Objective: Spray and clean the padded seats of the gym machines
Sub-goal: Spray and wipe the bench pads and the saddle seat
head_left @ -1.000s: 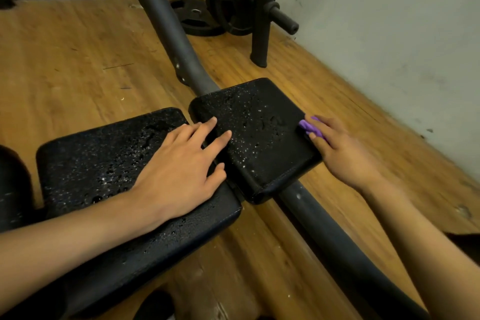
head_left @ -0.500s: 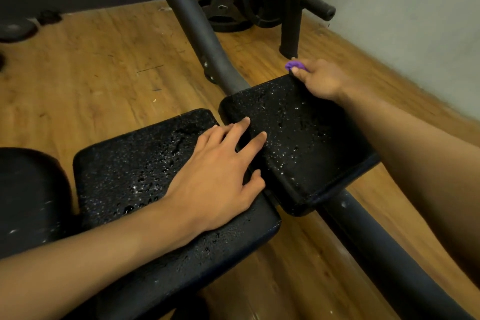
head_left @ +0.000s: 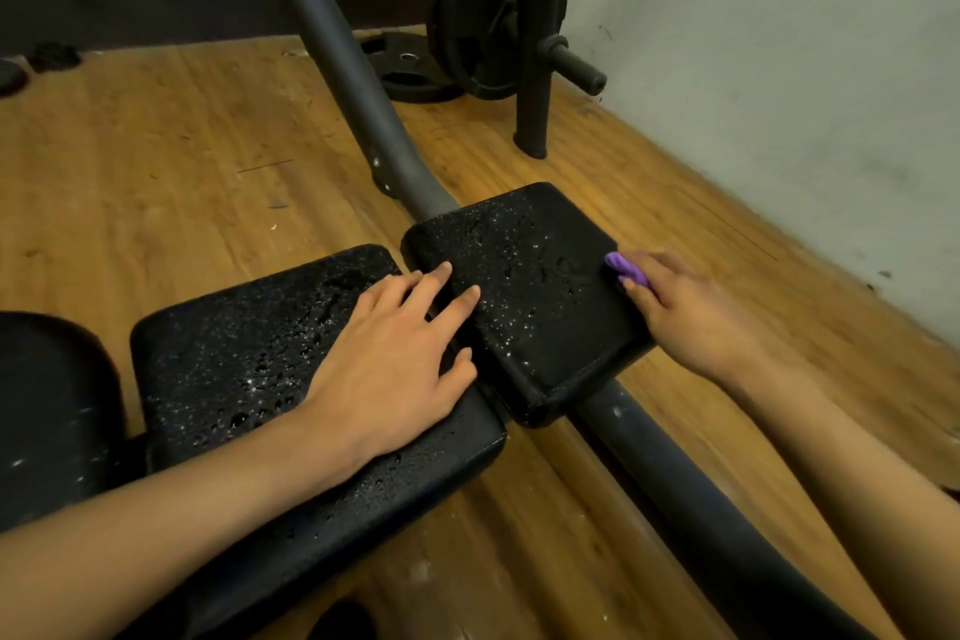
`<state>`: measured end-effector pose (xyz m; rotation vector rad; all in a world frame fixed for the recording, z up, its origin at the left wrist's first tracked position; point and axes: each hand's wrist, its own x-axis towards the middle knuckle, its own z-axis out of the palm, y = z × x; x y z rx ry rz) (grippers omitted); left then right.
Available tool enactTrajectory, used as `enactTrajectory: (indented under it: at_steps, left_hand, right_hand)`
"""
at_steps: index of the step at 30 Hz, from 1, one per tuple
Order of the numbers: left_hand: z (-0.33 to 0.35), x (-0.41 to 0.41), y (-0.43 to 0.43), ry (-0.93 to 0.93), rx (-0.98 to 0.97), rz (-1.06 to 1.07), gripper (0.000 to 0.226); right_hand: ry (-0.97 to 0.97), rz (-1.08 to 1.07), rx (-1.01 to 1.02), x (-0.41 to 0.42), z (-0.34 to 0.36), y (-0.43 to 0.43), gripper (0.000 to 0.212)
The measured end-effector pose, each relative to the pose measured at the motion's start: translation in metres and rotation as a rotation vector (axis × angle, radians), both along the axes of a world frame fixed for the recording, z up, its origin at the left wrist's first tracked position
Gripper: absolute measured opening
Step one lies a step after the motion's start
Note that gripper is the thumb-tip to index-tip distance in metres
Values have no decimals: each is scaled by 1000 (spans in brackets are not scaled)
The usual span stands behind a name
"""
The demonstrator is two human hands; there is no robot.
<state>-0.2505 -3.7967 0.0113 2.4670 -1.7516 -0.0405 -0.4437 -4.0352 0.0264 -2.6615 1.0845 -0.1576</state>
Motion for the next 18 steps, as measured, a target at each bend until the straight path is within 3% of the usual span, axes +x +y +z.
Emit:
enactTrajectory:
  at_steps: [5,11,18]
  left_hand:
    - [-3,0,0,-10,18,72,74]
    - [-5,0,-2,-36,14,150,76]
    - [-6,2,-3,-40,8,147,76]
  right_hand:
    - [28,-63,-57,7,-3,6,49]
    - [121,9,-89,90,2,-31,45]
    - [-98,-80,380,156,7,-71,39]
